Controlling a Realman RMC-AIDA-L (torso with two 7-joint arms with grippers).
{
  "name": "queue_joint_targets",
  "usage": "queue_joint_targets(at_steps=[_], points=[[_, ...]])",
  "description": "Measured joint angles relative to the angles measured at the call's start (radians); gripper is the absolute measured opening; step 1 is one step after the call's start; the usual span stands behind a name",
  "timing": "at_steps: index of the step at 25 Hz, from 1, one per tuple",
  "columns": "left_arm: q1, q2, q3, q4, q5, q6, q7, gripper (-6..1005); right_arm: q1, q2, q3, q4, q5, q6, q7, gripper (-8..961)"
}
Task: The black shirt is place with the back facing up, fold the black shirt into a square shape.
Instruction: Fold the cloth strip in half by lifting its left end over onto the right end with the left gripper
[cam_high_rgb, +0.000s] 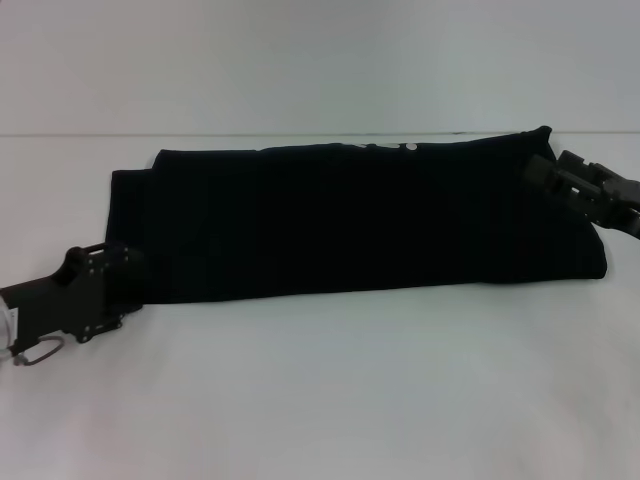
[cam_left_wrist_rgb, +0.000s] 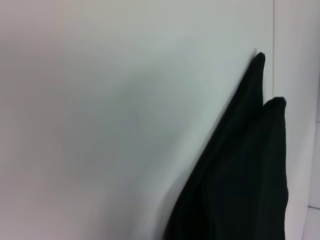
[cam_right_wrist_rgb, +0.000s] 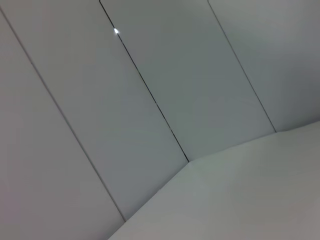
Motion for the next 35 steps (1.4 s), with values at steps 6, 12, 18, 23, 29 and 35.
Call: queue_joint_targets(at_steps=[6, 12, 18, 23, 29, 35], points=[[-0.041, 0.003, 0.030, -0.024, 0.002, -0.043, -0.005, 676, 0.003, 0.000, 0.000, 0.000, 0.001, -0.004, 0.000, 834], [-0.099, 0.013, 0.032, -0.026, 0.002, -0.097, 0.015, 675, 0.002, 0.000, 0.000, 0.000, 0.001, -0.005, 0.000, 834], [-0.104, 0.018, 0.034, -0.026, -0.001, -0.045, 0.039, 675, 0.004, 0.000, 0.001, 0.000, 0.001, -0.003, 0.001, 833], [-0.071, 0.012, 0.041, -0.026, 0.023, -0.025, 0.031, 674, 0.006, 0.000, 0.002, 0.000, 0.001, 0.002, 0.001, 833], [-0.040, 0.020, 0.039, -0.006, 0.046, 0.035, 0.019, 675, 0.000, 0.000, 0.002, 0.000, 0.001, -0.005, 0.002, 832], [-0.027, 0.023, 0.001, 0.028, 0.099, 0.049, -0.025, 676, -0.003, 0.000, 0.005, 0.002, 0.001, -0.005, 0.002, 833]])
